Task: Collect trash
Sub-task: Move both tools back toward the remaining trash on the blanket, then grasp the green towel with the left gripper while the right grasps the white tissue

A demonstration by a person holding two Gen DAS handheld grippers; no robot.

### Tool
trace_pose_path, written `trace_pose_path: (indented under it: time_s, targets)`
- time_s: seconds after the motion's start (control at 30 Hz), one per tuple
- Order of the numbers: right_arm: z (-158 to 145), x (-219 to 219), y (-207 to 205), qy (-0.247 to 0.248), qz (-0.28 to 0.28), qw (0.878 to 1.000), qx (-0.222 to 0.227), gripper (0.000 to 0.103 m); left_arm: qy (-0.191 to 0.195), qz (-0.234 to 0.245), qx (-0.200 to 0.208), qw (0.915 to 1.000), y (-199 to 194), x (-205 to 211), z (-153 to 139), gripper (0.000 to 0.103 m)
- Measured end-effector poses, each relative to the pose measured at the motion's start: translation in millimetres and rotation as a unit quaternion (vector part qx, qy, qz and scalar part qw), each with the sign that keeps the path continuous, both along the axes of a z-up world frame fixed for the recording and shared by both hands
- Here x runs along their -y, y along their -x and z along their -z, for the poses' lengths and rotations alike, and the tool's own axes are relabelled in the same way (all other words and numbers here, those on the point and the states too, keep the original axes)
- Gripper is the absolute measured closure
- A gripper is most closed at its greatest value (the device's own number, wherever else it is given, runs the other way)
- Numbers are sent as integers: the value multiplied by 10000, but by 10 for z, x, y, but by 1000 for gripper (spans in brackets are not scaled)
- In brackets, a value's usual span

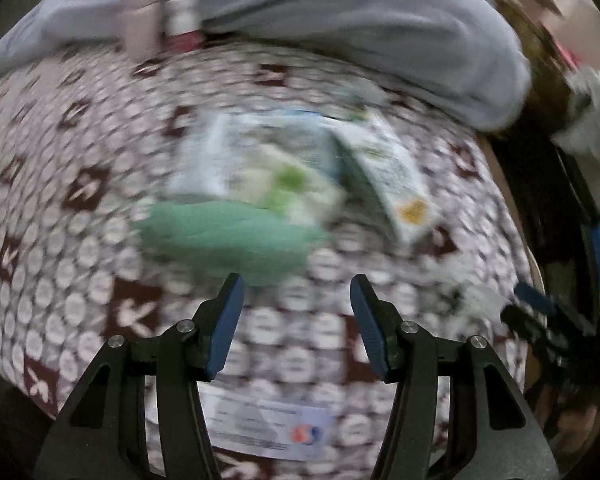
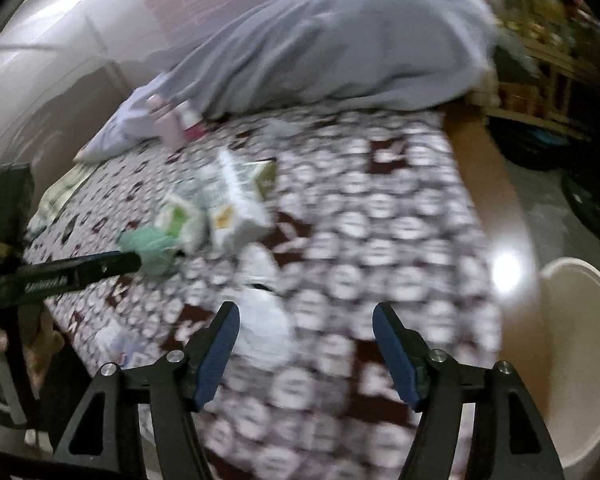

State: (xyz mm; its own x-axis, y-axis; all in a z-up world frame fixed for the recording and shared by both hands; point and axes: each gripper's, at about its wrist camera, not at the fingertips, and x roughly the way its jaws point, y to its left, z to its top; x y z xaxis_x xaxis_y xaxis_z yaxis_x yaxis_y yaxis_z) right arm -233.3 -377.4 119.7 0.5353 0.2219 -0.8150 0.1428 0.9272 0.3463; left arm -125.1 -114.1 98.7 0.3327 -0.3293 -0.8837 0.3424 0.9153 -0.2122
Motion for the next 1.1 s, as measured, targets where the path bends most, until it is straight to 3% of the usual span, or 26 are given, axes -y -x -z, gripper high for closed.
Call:
trace_pose_path:
  time_s: [0.23,0.63,0.7,0.73,0.77,0.83,0.9,1.1]
  targets:
    - [205,-295,-265,237,-298,9991,-164,36,230,-843,-287,9958,-270,-327,263,42]
    - [414,-338,-311,368,-346,9986,-152,36,1028,-1536,-720,9801,-584,-211,551,32]
    - [416,-333,-303,388,-328,9987,-105,38,1061,-1490,-768,9801,-602,-165,574,34]
    - [408,-335,-293,415,-312,9986,-97,51,1151,-1409,-813,9799,-591,-143,575,52]
    - [395,-325,-285,468,-265,9985,-79,57,1228,-1299,-833,9804,-576,-129,562,66]
    - [351,-292,-252,398,-210,9990,13,71,1184,-1163,-735,9834,-515,-108,483,71]
    - [306,-271,-224,329,-199,9992,57,78,1148,-963,-660,9865,-435,-89,385,74]
    - [66,-298,-114,368,-282,9984,312,79,964,-326,-368,9941,-150,23,53,75]
